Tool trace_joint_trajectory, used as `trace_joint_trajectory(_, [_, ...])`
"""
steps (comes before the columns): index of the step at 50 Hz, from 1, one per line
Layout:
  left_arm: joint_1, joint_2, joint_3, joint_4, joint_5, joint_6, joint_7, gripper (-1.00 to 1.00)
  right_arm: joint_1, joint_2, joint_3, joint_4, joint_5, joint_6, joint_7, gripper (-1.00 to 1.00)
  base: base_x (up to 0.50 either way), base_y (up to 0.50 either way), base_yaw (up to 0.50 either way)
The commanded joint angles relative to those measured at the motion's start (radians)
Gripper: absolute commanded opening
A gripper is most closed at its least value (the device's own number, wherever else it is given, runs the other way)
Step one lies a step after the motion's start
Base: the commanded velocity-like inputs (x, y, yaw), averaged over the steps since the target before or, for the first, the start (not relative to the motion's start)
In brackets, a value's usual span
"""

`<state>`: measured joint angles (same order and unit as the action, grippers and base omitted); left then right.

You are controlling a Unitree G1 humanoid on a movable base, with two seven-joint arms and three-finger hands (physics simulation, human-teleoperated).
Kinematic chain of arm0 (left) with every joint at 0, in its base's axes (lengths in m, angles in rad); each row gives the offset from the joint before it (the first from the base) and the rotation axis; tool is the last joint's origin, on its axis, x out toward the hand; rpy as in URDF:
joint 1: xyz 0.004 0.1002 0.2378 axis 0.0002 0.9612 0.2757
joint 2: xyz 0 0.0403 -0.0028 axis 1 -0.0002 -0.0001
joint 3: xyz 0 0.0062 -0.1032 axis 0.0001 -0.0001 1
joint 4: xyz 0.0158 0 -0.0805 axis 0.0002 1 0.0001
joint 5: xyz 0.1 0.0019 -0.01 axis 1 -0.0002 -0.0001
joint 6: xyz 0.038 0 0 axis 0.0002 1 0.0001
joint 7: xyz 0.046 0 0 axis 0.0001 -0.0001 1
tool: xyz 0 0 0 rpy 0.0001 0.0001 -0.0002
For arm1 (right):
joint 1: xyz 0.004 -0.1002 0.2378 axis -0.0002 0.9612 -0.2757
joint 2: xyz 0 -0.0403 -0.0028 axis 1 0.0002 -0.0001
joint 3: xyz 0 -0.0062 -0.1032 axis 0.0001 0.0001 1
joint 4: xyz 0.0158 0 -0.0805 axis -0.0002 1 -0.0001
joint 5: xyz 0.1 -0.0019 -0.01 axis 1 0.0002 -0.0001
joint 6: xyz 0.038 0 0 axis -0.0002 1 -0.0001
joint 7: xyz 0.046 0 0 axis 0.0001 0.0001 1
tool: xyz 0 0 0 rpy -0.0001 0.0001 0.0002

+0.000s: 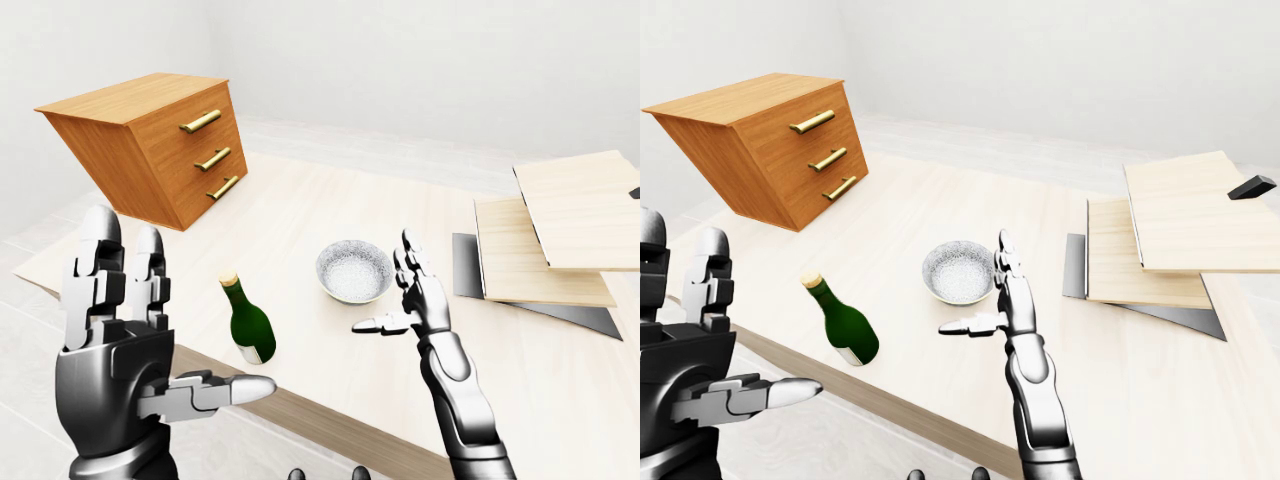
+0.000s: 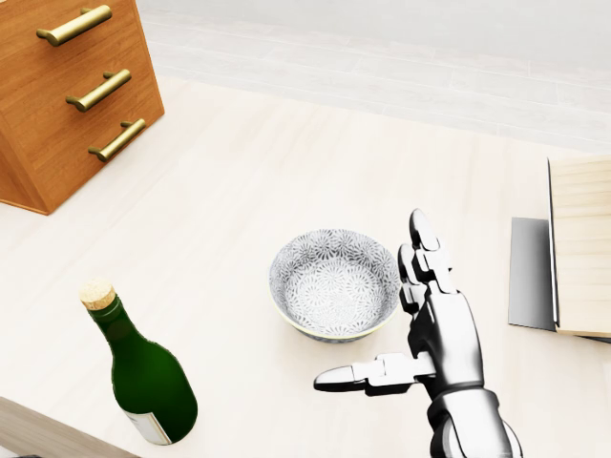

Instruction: Put the wine bottle on the wine rack.

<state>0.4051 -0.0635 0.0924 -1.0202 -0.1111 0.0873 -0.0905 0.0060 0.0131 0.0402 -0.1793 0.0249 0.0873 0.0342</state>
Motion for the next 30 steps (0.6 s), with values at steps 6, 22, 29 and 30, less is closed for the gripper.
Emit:
trace_joint_trajectory(6, [-0.009, -0.018, 0.102, 0.023, -0.052, 0.000, -0.033, 1.00, -0.087, 0.022, 0.059, 0.059, -0.060, 0.000, -0.022, 1.00, 0.00, 0.00, 0.00])
trace_joint_trajectory(22, [0.024, -0.033, 0.179, -0.027, -0.115, 0.000, -0.069, 1.00, -0.181, 0.061, 0.105, 0.110, -0.116, 0.000, -0.025, 1.00, 0.00, 0.00, 0.00])
trace_joint_trajectory(29, [0.038, -0.016, 0.175, -0.027, -0.123, 0.000, -0.057, 1.00, -0.225, 0.066, 0.099, 0.160, -0.125, 0.000, -0.014, 1.00, 0.00, 0.00, 0.00])
trace_joint_trajectory(30, [0.039, -0.017, 0.176, -0.027, -0.120, 0.000, -0.059, 1.00, -0.234, 0.068, 0.097, 0.171, -0.124, 0.000, -0.012, 1.00, 0.00, 0.00, 0.00])
